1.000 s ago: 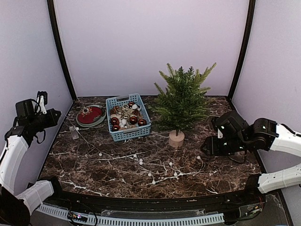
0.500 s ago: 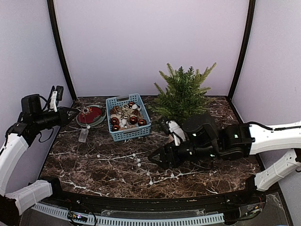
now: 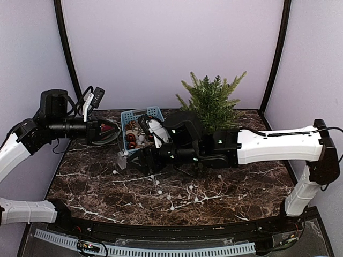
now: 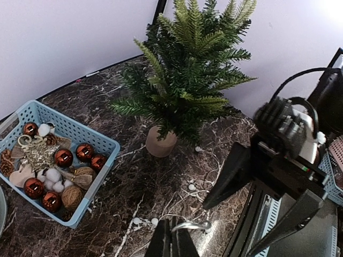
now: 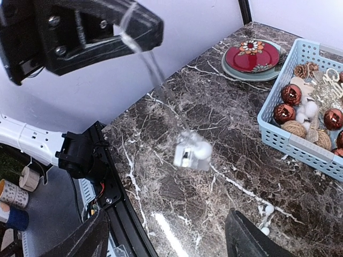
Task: Decorate the small christmas tree
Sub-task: Pass from the left arm to the right
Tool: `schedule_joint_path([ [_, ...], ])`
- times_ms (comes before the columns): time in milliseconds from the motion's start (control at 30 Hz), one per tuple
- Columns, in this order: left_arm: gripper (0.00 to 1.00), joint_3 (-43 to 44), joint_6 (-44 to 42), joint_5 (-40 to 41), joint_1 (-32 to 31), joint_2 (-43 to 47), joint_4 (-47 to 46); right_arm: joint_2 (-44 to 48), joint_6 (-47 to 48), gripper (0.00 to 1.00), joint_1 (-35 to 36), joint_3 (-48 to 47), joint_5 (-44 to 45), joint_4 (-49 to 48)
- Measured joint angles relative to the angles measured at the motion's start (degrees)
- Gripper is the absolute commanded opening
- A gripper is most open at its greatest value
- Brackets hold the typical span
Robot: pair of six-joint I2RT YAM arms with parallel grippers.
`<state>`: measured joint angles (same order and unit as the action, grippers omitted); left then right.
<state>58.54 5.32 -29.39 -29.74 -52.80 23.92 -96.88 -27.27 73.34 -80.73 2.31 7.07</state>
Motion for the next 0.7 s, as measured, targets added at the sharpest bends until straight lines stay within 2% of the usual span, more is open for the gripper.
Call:
schedule_joint_path([
  [100,0.0,2.69,-0.2,1.81,-3.69,-2.05,0.7,0.17,0.35,0.69,-1.68,1.55,-3.67,-4.13],
  [233,0.0,6.4,-0.2,2.34,-8.37,-5.79,1.27,2.03,-0.26,0.68,-3.89,6.34,-10.99,-11.91],
  [400,0.0,9.79,-0.2,2.03,-12.87,-10.23,2.03,4.59,-0.11,0.66,-4.92,7.8,-15.41,-14.99],
  [633,0.0,10.82,-0.17,1.36,-14.47,-11.56,2.8,8.41,1.14,0.6,-5.42,8.46,-17.49,-16.37],
  [700,0.0,10.82,-0.11,1.03,-14.51,-11.56,2.8,8.92,1.36,0.53,-5.55,8.98,-17.59,-16.5],
])
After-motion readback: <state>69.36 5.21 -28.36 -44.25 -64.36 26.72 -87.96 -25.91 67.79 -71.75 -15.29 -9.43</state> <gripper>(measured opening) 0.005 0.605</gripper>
